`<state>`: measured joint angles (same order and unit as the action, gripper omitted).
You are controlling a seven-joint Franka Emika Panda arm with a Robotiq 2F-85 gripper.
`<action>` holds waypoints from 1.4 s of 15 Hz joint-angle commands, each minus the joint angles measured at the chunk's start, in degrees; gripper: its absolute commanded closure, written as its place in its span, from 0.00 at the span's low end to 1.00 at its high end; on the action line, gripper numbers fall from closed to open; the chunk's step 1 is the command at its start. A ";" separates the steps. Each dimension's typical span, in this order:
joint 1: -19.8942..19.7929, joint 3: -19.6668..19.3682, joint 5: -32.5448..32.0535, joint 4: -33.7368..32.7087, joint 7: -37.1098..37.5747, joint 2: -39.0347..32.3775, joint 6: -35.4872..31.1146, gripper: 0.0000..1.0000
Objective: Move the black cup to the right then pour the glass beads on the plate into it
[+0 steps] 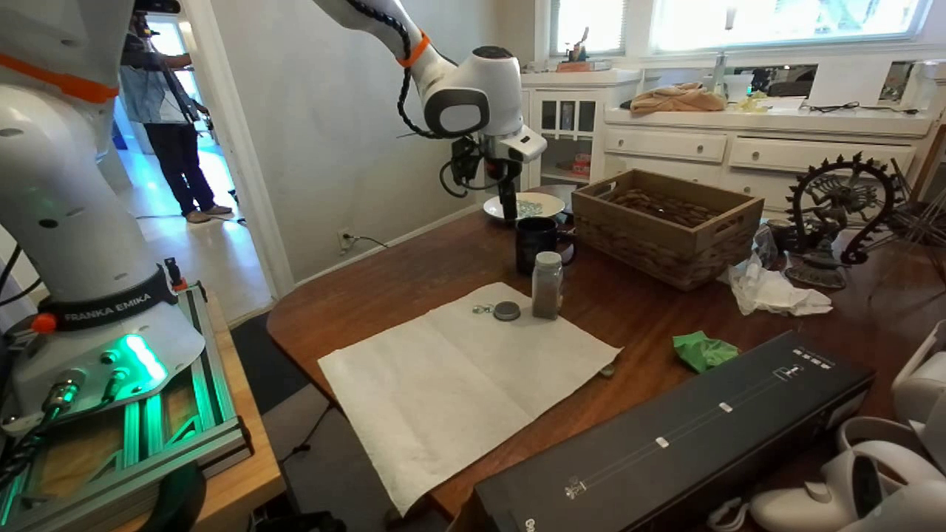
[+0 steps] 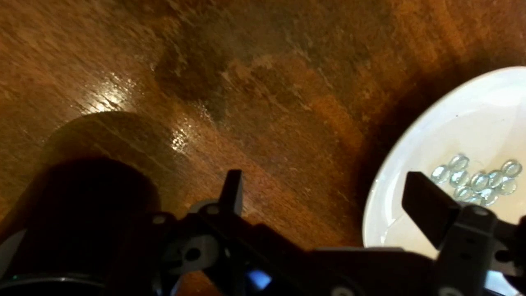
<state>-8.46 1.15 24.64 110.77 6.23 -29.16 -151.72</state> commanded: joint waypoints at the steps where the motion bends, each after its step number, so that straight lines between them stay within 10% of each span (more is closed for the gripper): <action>1: -0.12 0.13 -0.22 -0.25 0.27 -0.35 0.03 0.00; 21: -5.20 4.34 1.92 -4.33 -5.07 -5.55 -1.65 0.00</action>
<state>-12.10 4.18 24.77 108.60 2.97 -32.71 -154.45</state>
